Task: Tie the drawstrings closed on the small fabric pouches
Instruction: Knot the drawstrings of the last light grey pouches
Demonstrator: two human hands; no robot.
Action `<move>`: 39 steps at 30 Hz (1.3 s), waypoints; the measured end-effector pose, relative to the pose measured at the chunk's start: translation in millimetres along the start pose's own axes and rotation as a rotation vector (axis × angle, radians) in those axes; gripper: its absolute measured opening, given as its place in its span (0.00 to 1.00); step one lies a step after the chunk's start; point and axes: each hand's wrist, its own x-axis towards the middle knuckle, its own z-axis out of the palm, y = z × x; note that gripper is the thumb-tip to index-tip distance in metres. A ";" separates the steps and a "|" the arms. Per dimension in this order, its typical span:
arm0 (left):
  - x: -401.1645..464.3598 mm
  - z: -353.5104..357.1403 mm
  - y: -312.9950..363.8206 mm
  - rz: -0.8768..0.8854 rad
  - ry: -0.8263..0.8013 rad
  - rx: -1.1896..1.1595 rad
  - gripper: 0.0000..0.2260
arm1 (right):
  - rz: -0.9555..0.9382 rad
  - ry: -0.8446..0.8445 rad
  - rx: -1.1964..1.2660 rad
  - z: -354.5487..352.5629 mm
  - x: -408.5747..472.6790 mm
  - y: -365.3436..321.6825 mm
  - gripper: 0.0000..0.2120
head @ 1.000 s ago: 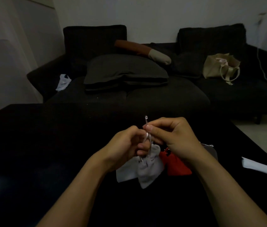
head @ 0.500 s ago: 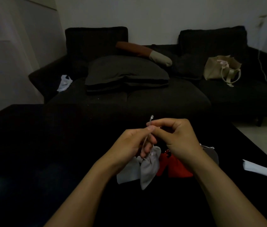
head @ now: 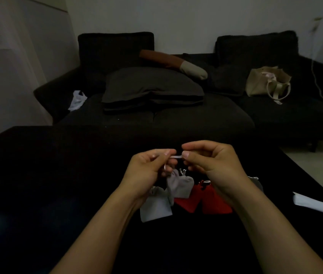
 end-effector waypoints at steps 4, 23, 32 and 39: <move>-0.6 -4.6 3.5 0.061 -0.003 0.026 0.06 | 0.129 -0.198 -0.045 -1.1 -0.2 0.6 0.19; -10.1 -20.5 20.9 0.332 -0.160 0.484 0.12 | 0.171 -0.421 -0.180 -8.5 -3.7 7.0 0.08; -13.1 -2.2 10.7 0.499 0.015 0.487 0.09 | 0.354 -0.249 0.106 6.2 1.5 18.3 0.19; -7.9 -0.9 8.8 0.481 -0.005 0.464 0.11 | 0.400 -0.047 0.395 13.9 2.5 22.7 0.11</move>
